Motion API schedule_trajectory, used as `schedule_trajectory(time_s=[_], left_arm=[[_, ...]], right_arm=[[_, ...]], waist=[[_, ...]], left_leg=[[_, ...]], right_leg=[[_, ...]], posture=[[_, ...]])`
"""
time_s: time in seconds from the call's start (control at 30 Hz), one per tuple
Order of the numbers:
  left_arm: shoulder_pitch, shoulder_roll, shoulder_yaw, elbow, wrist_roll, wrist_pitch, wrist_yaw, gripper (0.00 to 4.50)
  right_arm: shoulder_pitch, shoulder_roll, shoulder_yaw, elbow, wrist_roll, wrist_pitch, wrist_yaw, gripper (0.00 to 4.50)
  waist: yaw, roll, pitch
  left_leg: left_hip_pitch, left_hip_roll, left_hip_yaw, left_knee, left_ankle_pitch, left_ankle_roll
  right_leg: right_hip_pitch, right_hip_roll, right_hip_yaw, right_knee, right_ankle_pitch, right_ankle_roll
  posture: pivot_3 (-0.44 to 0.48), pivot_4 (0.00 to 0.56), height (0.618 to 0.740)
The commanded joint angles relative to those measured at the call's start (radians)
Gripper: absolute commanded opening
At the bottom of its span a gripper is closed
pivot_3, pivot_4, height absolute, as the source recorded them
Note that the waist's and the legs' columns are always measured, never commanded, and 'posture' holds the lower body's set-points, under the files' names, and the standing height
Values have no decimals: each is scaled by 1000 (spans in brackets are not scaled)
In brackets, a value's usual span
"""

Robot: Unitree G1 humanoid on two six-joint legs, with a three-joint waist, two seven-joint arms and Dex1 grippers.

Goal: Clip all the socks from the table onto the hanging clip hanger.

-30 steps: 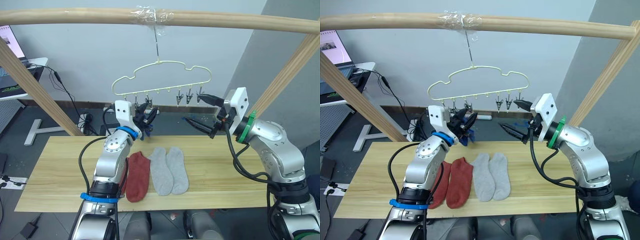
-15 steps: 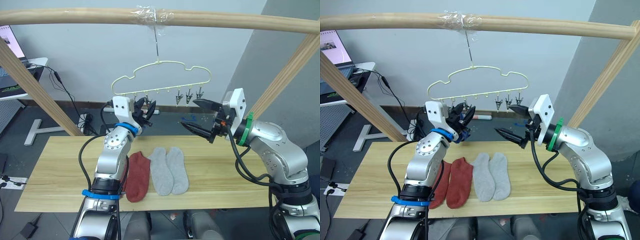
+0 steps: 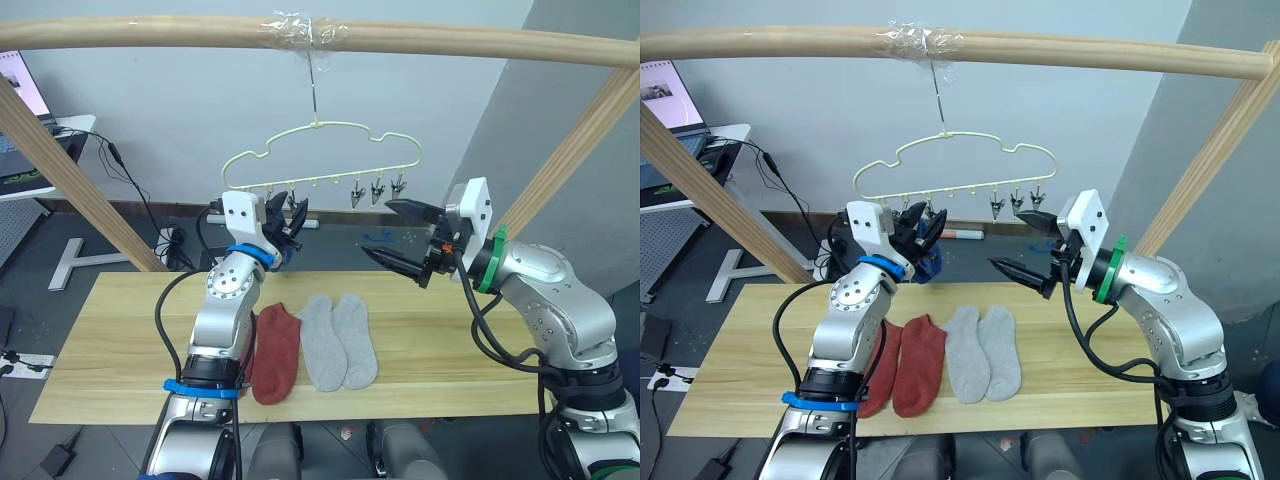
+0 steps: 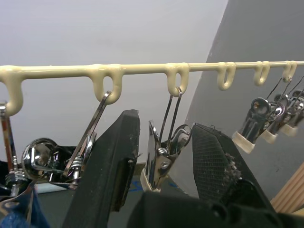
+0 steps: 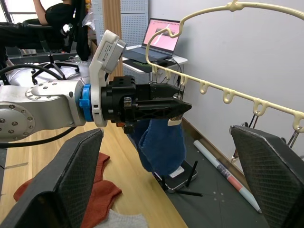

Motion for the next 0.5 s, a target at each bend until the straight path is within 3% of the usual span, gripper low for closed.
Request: schedule_trajectory(time_s=[0.03,0.3,0.4,0.5], left_arm=[[-20,2,4,-16,6,-29,2,2035],[-25,-7,5,-13,-7,-29,-4,2035],[-25,-10,6,-15,-10,-29,-5,1500],[-22,-12,9,-18,-15,-27,-8,634]], right_arm=[[-2,-11,-18,-27,15,-28,13,4500],[-12,-9,-24,-24,27,-19,3,4500],[-14,-10,-23,-26,30,-14,1,4500],[-16,-11,-20,-31,33,-9,-6,4500]], waist=[[0,0,0],[0,0,0],[0,0,0],[0,0,0]], left_leg=[[0,0,0,0,0,0],[0,0,0,0,0,0],[0,0,0,0,0,0],[0,0,0,0,0,0]], right_leg=[[0,0,0,0,0,0],[0,0,0,0,0,0],[0,0,0,0,0,0],[0,0,0,0,0,0]], posture=[[-166,162,740],[-164,165,740],[-164,165,740],[-164,165,740]])
